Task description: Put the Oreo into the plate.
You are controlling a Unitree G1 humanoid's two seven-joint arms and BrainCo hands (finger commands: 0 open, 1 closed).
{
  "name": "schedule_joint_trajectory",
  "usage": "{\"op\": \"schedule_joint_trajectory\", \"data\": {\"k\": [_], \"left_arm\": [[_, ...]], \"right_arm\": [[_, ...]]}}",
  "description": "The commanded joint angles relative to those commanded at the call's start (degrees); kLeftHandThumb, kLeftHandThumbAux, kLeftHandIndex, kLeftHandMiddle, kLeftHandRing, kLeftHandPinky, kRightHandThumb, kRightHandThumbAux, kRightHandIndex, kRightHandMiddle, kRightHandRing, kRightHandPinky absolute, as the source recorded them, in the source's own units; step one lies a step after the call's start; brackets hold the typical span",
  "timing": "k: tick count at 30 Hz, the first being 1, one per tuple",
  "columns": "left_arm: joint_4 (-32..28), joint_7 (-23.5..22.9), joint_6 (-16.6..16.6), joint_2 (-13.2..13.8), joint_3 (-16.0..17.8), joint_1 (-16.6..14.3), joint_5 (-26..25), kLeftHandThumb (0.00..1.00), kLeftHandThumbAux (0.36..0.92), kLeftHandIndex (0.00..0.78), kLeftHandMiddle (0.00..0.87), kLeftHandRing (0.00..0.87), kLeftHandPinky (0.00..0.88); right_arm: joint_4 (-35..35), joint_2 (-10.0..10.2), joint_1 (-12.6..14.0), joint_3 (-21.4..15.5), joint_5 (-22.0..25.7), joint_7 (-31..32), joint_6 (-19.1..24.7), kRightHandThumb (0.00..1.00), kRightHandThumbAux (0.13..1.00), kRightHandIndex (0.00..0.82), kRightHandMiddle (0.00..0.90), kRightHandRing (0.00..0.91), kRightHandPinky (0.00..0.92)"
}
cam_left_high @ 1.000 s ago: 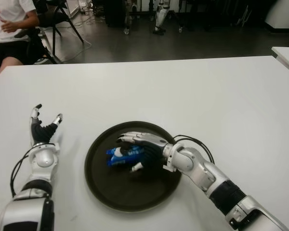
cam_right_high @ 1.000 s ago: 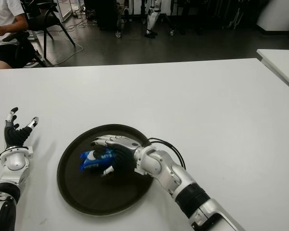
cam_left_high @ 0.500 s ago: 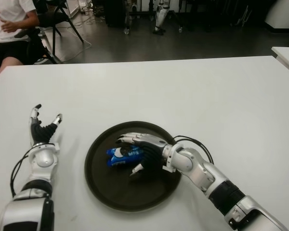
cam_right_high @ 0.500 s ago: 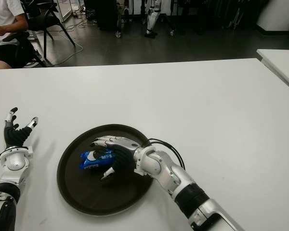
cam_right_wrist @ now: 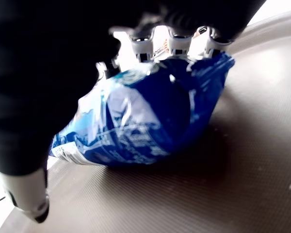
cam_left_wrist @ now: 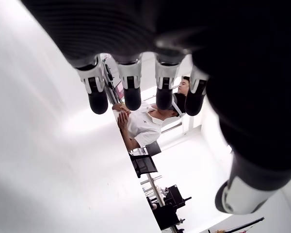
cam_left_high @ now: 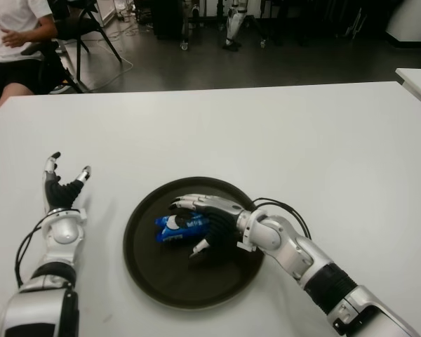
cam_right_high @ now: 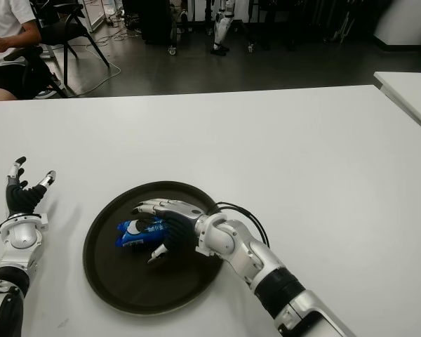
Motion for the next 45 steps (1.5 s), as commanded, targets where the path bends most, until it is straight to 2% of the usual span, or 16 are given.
{"op": "schedule_joint_trajectory", "data": {"k": [2, 6, 16, 19, 23, 25, 28, 31, 35, 37, 39, 45], "left_arm": [[-0.02, 0.40, -0.05, -0.07, -0.07, 0.04, 0.14, 0.000, 0.701, 0.019, 0.020, 0.000, 0.001], [-0.18, 1.14, -0.17, -0.36, -0.27, -0.01, 0.38, 0.000, 0.685, 0.020, 0.012, 0.000, 0.000], [-0.28, 0.99, -0.55, -0.20, -0.53, 0.18, 0.37, 0.000, 0.687, 0.016, 0.015, 0.000, 0.002], [-0.27, 1.04, -0.75, -0.25, -0.59, 0.19, 0.33, 0.000, 0.690, 0.016, 0.016, 0.000, 0.002], [-0.21, 0.83, -1.03, -0.31, -0.72, 0.07, 0.33, 0.000, 0.695, 0.014, 0.016, 0.000, 0.004], [-0.18, 0.87, -1.07, -0.35, -0.75, 0.05, 0.34, 0.000, 0.699, 0.014, 0.019, 0.000, 0.007], [-0.09, 0.68, -1.27, -0.22, -0.61, 0.11, 0.16, 0.000, 0.711, 0.018, 0.025, 0.004, 0.012], [-0.06, 0.70, -1.36, -0.19, -0.50, 0.17, 0.06, 0.000, 0.721, 0.019, 0.026, 0.006, 0.015], [-0.05, 0.64, -1.25, -0.17, -0.28, 0.21, -0.17, 0.000, 0.723, 0.019, 0.025, 0.007, 0.015], [0.03, 1.02, -0.96, -0.16, -0.38, 0.10, 0.01, 0.000, 0.721, 0.018, 0.021, 0.004, 0.012], [0.07, 1.13, -0.83, -0.13, -0.40, 0.03, 0.07, 0.000, 0.720, 0.017, 0.017, 0.001, 0.007], [0.10, 1.20, -0.80, -0.02, -0.44, -0.04, 0.15, 0.000, 0.716, 0.018, 0.013, 0.000, 0.008]], "right_arm": [[-0.15, 0.11, 0.18, -0.32, 0.13, -0.57, 0.27, 0.000, 0.665, 0.000, 0.000, 0.000, 0.000], [-3.01, -1.54, -0.09, -2.23, 1.54, 0.45, 0.70, 0.000, 0.655, 0.000, 0.000, 0.000, 0.000], [-0.76, -1.30, -0.84, -4.39, 1.44, -3.33, 0.49, 0.000, 0.625, 0.000, 0.000, 0.000, 0.000], [1.79, -1.47, -1.66, -6.12, 2.07, -5.92, -0.96, 0.000, 0.629, 0.000, 0.000, 0.000, 0.000], [3.53, -1.61, -2.43, -10.85, 6.32, -8.57, -3.35, 0.000, 0.640, 0.000, 0.000, 0.000, 0.000], [4.25, -1.61, -2.62, -11.44, 7.02, -8.79, -4.16, 0.000, 0.643, 0.000, 0.000, 0.000, 0.000], [13.94, -2.13, -5.37, -17.01, 12.99, -10.65, -10.09, 0.000, 0.646, 0.000, 0.000, 0.000, 0.000], [17.66, -2.22, -6.93, -19.47, 15.81, -10.91, -12.88, 0.000, 0.646, 0.000, 0.000, 0.000, 0.000], [22.16, -1.94, -9.00, -21.87, 18.19, -11.19, -15.38, 0.000, 0.626, 0.000, 0.000, 0.000, 0.000], [30.67, -2.61, -11.70, -24.54, 19.67, -12.85, -16.94, 0.000, 0.615, 0.000, 0.000, 0.000, 0.000], [36.07, -3.19, -13.39, -26.03, 20.49, -13.44, -17.98, 0.000, 0.619, 0.000, 0.000, 0.000, 0.000], [43.44, -4.55, -16.18, -29.10, 22.13, -13.97, -18.17, 0.000, 0.649, 0.000, 0.000, 0.000, 0.000]]}}
